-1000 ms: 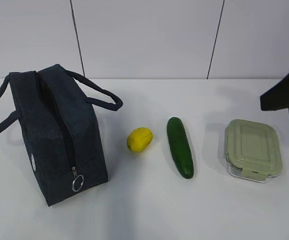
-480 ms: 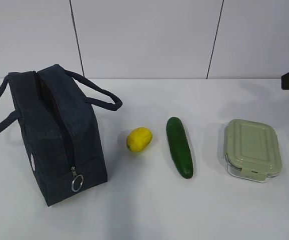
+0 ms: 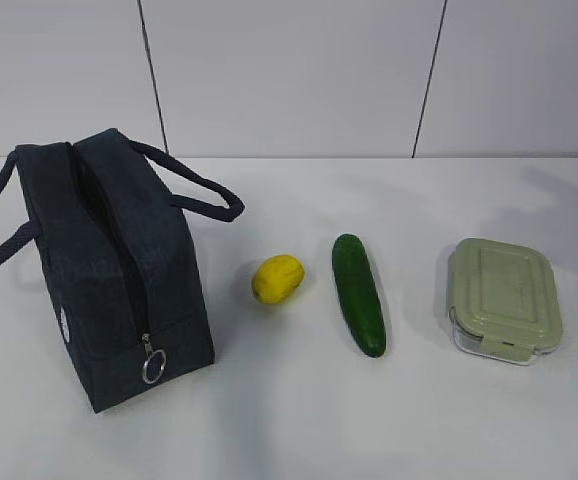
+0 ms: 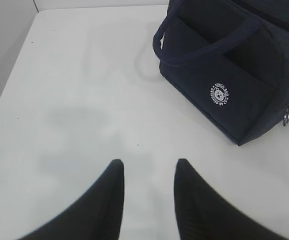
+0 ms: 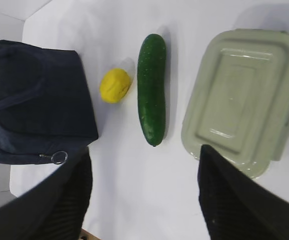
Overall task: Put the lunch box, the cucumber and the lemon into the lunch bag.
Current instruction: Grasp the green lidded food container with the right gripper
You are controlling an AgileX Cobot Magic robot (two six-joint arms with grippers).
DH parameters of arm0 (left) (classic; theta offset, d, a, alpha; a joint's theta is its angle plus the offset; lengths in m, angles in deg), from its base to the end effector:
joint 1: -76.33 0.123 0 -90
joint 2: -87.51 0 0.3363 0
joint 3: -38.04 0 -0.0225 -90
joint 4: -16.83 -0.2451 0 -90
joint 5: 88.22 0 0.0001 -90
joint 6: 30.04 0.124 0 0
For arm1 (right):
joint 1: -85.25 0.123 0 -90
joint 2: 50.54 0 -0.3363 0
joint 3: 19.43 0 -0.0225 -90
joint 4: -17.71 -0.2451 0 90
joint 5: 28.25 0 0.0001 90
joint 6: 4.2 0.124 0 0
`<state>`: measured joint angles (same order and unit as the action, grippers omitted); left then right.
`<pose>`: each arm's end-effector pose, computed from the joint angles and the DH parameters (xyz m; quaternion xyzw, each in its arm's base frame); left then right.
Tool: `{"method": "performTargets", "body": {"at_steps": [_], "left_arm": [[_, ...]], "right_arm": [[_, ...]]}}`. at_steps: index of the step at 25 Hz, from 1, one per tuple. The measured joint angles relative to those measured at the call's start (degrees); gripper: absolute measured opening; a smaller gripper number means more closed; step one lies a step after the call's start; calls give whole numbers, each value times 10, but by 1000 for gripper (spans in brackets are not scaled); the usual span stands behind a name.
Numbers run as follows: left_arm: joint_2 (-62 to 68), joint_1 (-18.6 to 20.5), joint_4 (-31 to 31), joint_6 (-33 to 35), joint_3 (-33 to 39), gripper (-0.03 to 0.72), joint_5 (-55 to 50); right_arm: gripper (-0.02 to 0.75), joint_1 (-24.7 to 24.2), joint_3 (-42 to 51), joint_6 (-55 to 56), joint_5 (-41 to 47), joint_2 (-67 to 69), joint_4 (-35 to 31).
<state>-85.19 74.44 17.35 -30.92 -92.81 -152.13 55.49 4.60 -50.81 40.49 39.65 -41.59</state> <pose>-0.0348 0.0001 0.2572 0.0079 0.8675 -0.0165 0.4970 0.2669 -0.0381 0.3070 0.0619 0.8874 0.3725 0.2644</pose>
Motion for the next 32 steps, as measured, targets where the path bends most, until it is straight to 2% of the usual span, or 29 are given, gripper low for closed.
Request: {"method": "performTargets", "body": {"at_steps": [7,17,29,32], "left_arm": [[0,0,0,0,0,241,0],[0,0,0,0,0,241,0],[4,0,0,0,0,241,0],[4,0,0,0,0,241,0]], "right_arm": [[482,-50,-1,-25,-5,110,-6],[482,-51,-2,-47,-8,131,42],[482,-51,-2,-43,-8,132,24],[523,-51,-2,-37,-8,139,25]]}}
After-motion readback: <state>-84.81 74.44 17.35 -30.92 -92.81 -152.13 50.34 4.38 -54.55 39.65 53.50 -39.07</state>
